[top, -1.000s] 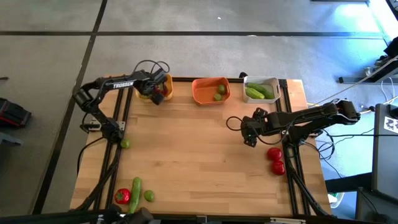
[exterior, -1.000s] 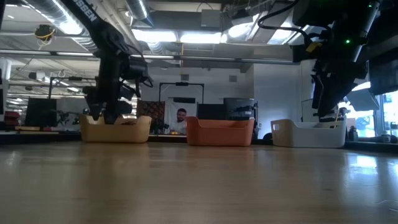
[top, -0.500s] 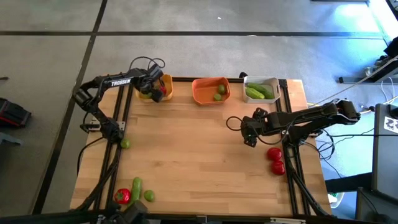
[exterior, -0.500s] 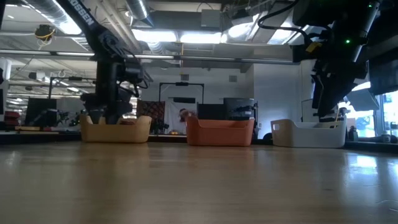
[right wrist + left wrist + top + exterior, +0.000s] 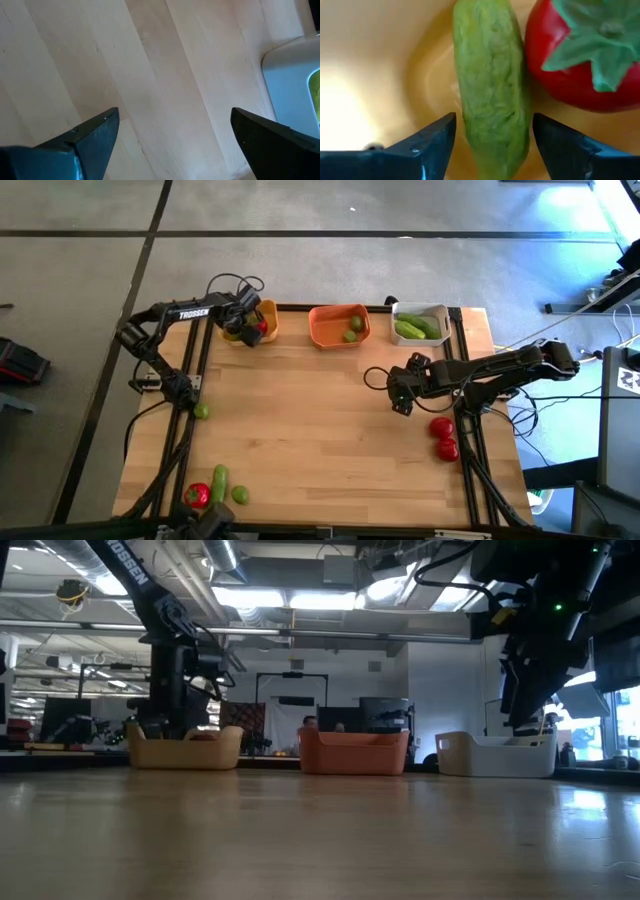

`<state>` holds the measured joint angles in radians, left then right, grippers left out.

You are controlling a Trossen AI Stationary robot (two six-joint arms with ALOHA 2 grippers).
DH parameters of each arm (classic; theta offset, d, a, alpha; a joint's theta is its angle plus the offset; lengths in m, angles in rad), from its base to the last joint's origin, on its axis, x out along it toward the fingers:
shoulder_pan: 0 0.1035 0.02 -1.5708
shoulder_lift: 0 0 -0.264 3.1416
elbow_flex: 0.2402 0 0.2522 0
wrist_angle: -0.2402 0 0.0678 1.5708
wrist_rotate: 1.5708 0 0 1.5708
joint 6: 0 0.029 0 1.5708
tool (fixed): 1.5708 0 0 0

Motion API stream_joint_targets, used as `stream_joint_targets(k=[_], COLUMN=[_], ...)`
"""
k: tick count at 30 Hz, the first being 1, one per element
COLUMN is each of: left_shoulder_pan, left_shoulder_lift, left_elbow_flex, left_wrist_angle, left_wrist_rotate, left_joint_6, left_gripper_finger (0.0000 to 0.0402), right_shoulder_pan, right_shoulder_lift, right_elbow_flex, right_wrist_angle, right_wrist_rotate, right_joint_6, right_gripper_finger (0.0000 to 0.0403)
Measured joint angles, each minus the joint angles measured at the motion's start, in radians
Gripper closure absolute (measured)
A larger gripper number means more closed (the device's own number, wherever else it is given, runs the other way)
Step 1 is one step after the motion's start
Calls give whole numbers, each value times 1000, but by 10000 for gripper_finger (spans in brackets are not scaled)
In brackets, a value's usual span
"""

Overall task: Sort produce into baskets
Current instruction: Put the cucumber into the white bin

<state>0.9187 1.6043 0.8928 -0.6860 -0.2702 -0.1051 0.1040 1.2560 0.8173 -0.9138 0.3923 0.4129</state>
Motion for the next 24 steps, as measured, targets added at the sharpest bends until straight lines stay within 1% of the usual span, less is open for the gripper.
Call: stream_joint_targets(k=[8, 16, 20, 24], left_shoulder_pan=[0, 18, 18, 18], left_shoulder_lift=[0, 0, 0, -3], left_elbow_flex=[-9, -9, -9, -9], left_wrist_angle=[33, 36, 37, 32], left_wrist_rotate=[1, 2, 1, 1], left_joint_6=[-7, 21, 27, 29], left_gripper_finger=[185, 245, 252, 244], right_shoulder_pan=[0, 0, 0, 0], right_shoulder_lift=[0, 0, 0, 0], right_elbow_flex=[0, 0, 0, 0], right_wrist_angle=[0, 0, 0, 23], right_wrist_rotate=[0, 8, 10, 60], right_joint_6=[0, 0, 0, -3], right_gripper_finger=[33, 33, 33, 33])
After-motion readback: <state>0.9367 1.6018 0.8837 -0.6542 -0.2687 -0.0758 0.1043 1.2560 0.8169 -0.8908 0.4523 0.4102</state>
